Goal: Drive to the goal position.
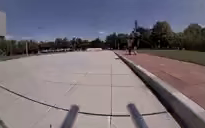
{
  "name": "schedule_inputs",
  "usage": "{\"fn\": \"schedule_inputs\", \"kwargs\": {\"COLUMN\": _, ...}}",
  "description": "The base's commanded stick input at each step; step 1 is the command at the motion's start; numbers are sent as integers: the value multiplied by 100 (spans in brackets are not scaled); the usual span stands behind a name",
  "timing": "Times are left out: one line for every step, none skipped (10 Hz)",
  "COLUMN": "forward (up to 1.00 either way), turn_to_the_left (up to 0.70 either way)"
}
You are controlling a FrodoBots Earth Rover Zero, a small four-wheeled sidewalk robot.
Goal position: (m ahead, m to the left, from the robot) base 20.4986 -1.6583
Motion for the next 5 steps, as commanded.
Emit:
{"fn": "schedule_inputs", "kwargs": {"forward": 70, "turn_to_the_left": 0}}
{"fn": "schedule_inputs", "kwargs": {"forward": 70, "turn_to_the_left": 0}}
{"fn": "schedule_inputs", "kwargs": {"forward": 70, "turn_to_the_left": 0}}
{"fn": "schedule_inputs", "kwargs": {"forward": 70, "turn_to_the_left": 0}}
{"fn": "schedule_inputs", "kwargs": {"forward": 70, "turn_to_the_left": 0}}
